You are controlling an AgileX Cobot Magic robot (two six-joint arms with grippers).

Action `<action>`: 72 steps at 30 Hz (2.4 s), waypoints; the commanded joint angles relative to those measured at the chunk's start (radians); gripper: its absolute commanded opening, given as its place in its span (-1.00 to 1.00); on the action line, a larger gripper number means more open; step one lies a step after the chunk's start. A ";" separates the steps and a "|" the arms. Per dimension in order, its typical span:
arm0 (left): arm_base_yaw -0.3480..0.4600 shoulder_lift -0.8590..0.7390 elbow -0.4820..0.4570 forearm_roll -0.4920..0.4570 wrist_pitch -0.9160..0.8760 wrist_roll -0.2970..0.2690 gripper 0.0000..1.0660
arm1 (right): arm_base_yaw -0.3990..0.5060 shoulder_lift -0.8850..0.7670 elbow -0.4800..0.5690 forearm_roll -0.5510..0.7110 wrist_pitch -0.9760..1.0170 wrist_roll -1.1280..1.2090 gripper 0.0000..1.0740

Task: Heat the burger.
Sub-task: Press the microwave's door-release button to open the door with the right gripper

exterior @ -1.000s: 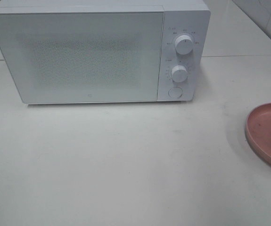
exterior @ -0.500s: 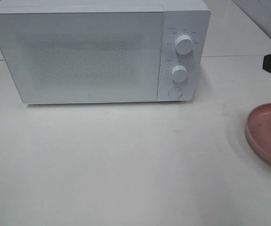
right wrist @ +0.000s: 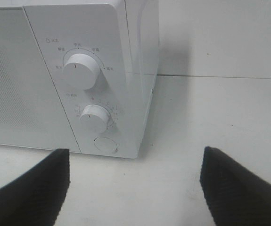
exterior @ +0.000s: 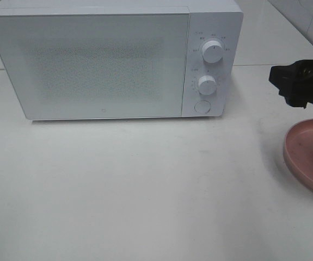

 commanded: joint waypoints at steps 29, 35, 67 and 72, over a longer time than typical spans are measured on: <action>-0.002 -0.022 0.003 -0.005 -0.016 -0.002 0.87 | 0.540 0.542 0.045 0.659 -0.776 -0.249 0.42; -0.002 -0.022 0.003 -0.005 -0.016 -0.002 0.87 | 0.542 0.590 0.045 0.658 -0.793 -0.198 0.42; -0.002 -0.022 0.003 -0.005 -0.016 -0.002 0.87 | 0.542 0.590 0.045 0.658 -0.643 1.115 0.01; -0.002 -0.022 0.003 -0.005 -0.016 -0.002 0.87 | 0.542 0.590 0.045 0.658 -0.643 1.229 -0.23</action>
